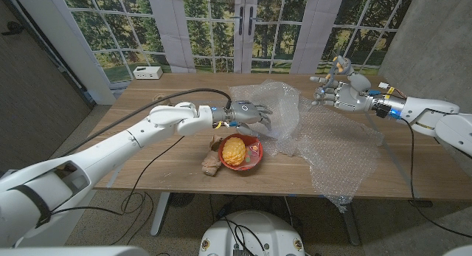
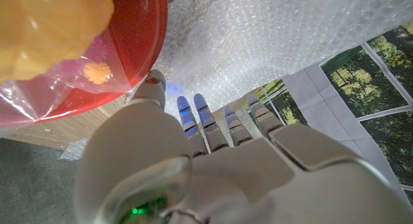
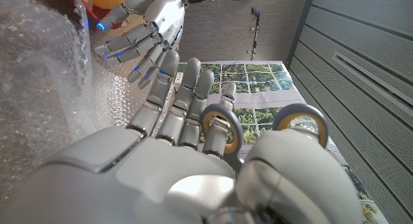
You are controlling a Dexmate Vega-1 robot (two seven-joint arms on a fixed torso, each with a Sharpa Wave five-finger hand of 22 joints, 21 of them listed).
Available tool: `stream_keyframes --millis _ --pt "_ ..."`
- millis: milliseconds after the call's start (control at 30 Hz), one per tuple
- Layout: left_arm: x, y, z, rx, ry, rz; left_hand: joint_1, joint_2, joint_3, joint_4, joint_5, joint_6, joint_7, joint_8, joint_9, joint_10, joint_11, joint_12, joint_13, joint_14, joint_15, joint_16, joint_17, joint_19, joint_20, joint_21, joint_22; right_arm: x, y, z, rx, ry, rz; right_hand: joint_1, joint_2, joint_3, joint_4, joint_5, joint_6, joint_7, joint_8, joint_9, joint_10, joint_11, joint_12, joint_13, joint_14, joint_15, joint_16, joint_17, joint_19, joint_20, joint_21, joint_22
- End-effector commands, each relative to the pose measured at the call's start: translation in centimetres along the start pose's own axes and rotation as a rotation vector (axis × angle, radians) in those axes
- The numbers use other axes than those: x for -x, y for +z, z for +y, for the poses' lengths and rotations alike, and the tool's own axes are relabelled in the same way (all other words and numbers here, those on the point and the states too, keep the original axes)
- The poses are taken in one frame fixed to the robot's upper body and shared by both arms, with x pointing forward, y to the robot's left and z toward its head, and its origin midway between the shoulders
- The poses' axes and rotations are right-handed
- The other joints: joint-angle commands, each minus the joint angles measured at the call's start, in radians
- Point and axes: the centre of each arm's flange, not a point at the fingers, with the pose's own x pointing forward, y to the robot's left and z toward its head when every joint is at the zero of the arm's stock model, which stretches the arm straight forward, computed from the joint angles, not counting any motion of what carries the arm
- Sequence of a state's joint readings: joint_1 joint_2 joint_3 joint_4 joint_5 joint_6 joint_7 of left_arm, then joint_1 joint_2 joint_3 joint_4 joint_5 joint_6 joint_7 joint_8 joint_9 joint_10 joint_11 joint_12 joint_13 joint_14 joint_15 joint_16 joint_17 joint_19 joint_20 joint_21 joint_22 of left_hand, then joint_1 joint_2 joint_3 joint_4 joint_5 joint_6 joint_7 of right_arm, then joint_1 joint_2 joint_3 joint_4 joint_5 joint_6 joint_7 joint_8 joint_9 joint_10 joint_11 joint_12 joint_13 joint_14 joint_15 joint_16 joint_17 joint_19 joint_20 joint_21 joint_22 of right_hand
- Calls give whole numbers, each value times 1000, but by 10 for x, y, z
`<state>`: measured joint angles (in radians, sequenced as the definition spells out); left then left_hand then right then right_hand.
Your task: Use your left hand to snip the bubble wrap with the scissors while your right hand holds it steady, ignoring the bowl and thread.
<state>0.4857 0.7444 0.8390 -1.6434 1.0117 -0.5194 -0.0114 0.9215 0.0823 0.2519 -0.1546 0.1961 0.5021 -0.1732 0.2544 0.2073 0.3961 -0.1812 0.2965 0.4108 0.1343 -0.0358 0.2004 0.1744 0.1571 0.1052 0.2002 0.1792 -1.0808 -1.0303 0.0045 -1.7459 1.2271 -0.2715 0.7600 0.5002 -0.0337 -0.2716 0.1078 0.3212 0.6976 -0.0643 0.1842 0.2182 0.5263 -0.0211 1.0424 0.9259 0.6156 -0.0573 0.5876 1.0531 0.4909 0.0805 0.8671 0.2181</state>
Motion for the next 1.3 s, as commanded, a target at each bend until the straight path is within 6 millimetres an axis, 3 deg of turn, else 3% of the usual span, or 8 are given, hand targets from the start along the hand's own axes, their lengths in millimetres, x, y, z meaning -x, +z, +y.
stream_keyframes --millis 33,1300 --pt "-4 5 -6 -31 3 -7 14 -3 5 -2 6 -4 0 -6 1 -1 7 -4 6 8 -59 2 5 8 0 7 4 -1 2 4 2 7 4 2 8 -6 2 8 -134 128 3 0 -4 4 -5 -3 2 -54 -3 -1 -2 1 -6 1" --pt "-20 3 -9 -10 34 0 23 -4 7 -3 8 -21 1 -27 3 -53 28 -30 9 -8 -45 -5 6 3 6 5 5 6 7 5 6 -7 9 9 19 -19 5 12 -131 124 8 -7 -1 1 -2 -18 3 -51 -8 -2 -4 1 -10 -6"
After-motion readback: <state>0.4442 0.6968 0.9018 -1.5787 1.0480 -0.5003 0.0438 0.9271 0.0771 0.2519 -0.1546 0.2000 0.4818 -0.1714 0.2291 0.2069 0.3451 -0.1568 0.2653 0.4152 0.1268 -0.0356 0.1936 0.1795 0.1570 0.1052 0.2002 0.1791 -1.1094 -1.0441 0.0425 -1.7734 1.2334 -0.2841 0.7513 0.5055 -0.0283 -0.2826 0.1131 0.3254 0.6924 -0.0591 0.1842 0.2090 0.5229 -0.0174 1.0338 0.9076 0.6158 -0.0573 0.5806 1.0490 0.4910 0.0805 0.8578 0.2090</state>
